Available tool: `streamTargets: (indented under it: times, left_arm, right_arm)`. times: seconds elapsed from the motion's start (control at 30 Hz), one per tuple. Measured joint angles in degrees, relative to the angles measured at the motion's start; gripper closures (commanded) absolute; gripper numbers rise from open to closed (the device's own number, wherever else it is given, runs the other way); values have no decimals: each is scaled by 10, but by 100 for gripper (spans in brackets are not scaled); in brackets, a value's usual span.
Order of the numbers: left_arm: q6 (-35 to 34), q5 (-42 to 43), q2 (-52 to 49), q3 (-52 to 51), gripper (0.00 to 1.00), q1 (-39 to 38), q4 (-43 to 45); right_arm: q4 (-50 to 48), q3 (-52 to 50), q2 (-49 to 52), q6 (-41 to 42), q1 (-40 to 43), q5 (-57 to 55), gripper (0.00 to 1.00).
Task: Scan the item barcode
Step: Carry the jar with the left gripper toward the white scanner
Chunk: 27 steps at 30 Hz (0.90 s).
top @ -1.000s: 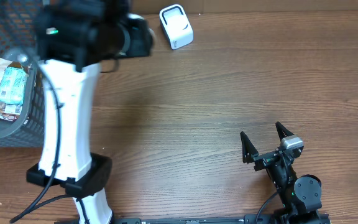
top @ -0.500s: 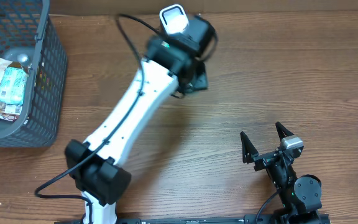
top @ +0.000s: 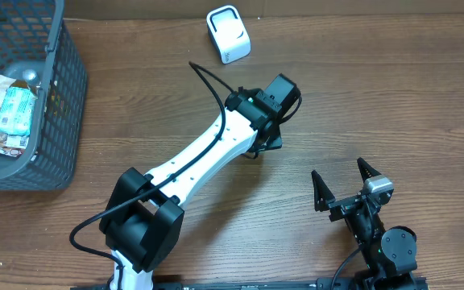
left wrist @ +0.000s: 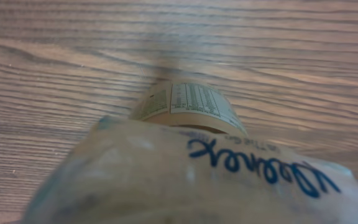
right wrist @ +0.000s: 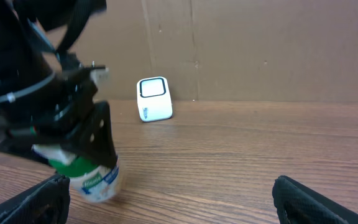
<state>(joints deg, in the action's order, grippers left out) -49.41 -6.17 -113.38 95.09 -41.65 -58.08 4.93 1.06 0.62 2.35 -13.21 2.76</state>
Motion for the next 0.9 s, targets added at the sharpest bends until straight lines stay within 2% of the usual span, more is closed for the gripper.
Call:
streamTargets:
  times: [0.1, 0.23, 0.3, 0.5, 0.63, 0.8, 0.9]
  left_arm:
    - [-2, -2, 0, -28, 66, 0, 20]
    - [-2, -1, 0, -51, 48, 0, 24]
    - [-2, -1, 0, -56, 34, 0, 24]
    - [1, -2, 0, -57, 0, 0, 27]
    - [7, 0, 0, -57, 0, 0, 26]
    - [91, 5, 0, -48, 0, 3, 19]
    - [137, 6, 0, -5, 0, 11, -10]
  right_arm:
    - [0, 0, 0, 0, 0, 0, 0]
    - [0, 0, 0, 0, 0, 0, 0]
    - [0, 0, 0, 0, 0, 0, 0]
    - [0, 0, 0, 0, 0, 0, 0]
    - [0, 0, 0, 0, 0, 0, 0]
    - [0, 0, 0, 0, 0, 0, 0]
    - [0, 0, 0, 0, 0, 0, 0]
